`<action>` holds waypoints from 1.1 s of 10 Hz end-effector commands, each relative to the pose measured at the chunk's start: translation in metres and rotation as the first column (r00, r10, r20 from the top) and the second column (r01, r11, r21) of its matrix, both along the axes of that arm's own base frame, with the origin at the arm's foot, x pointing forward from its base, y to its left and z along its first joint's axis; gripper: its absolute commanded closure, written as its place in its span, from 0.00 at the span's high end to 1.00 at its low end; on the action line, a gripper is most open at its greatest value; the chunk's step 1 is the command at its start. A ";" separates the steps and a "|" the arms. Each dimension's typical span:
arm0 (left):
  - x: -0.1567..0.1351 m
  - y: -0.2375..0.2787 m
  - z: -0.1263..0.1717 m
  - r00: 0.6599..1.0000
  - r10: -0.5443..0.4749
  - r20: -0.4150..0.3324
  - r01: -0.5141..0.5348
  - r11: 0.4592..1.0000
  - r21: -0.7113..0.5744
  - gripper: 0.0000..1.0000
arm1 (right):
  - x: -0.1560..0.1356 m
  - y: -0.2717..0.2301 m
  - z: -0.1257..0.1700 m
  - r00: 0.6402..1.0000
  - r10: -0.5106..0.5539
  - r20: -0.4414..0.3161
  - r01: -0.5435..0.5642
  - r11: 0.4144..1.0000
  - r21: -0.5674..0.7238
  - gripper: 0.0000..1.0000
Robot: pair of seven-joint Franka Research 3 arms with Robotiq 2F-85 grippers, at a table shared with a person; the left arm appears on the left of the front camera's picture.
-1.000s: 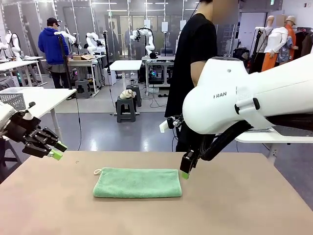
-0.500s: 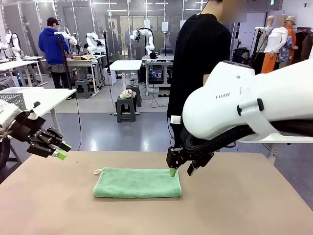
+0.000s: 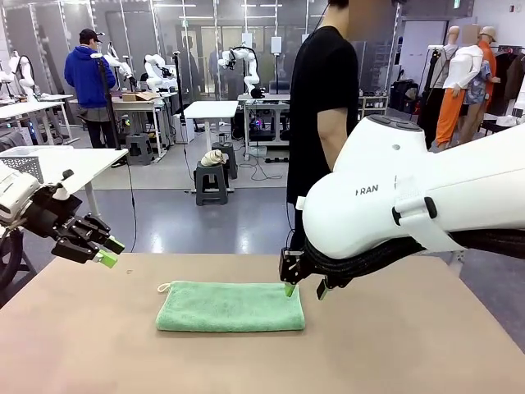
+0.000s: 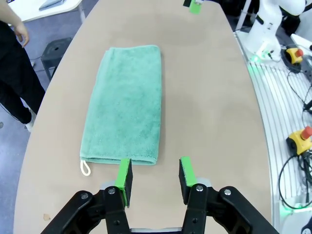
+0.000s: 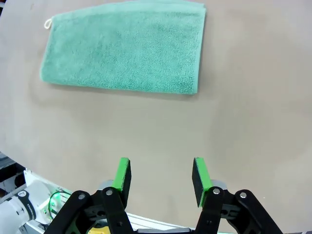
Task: Fold the towels and place them in the basket.
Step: When a person lays out a Towel with hook on the table, fold it in half twice.
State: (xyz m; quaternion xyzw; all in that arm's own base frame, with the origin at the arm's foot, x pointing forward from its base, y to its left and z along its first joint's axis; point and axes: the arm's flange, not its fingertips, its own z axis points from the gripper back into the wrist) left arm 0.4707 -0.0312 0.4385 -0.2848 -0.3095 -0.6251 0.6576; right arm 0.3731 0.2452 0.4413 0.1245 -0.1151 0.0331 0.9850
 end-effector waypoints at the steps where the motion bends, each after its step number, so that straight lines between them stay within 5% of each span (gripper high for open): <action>1: 0.000 0.003 0.000 1.000 0.000 0.004 0.000 1.000 -0.003 0.51 | -0.001 0.000 0.001 1.000 0.012 0.001 -0.012 1.000 -0.003 0.64; 5: 0.000 0.003 0.000 1.000 0.000 0.004 0.000 1.000 -0.003 0.51 | 0.000 0.001 0.000 1.000 0.003 -0.001 -0.003 1.000 -0.001 0.64; 6: 0.000 0.002 0.000 1.000 0.004 0.000 -0.004 1.000 0.000 0.63 | 0.007 0.001 -0.002 1.000 -0.014 0.011 0.014 1.000 0.010 0.64; 7: 0.003 0.003 0.001 1.000 0.000 -0.002 0.000 1.000 0.000 0.71 | 0.011 0.004 -0.003 0.999 -0.031 0.014 0.031 0.999 -0.009 0.84; 8: 0.004 0.008 0.004 1.000 -0.005 0.000 0.005 1.000 0.000 0.82 | 0.014 0.006 -0.004 0.999 -0.037 0.018 0.038 0.999 -0.013 0.84; 9: 0.006 0.013 0.005 1.000 -0.004 0.002 0.004 1.000 0.001 0.91 | 0.018 0.007 -0.005 0.998 -0.049 0.026 0.050 0.999 -0.018 1.00; 10: 0.006 0.015 0.005 1.000 -0.002 0.000 0.002 1.000 -0.004 1.00 | 0.022 0.008 -0.007 0.998 -0.054 0.029 0.054 0.998 -0.019 0.89; 11: 0.007 0.016 0.003 1.000 0.002 -0.005 -0.002 1.000 -0.010 1.00 | 0.026 0.010 -0.011 0.997 -0.064 0.030 0.065 0.998 -0.021 1.00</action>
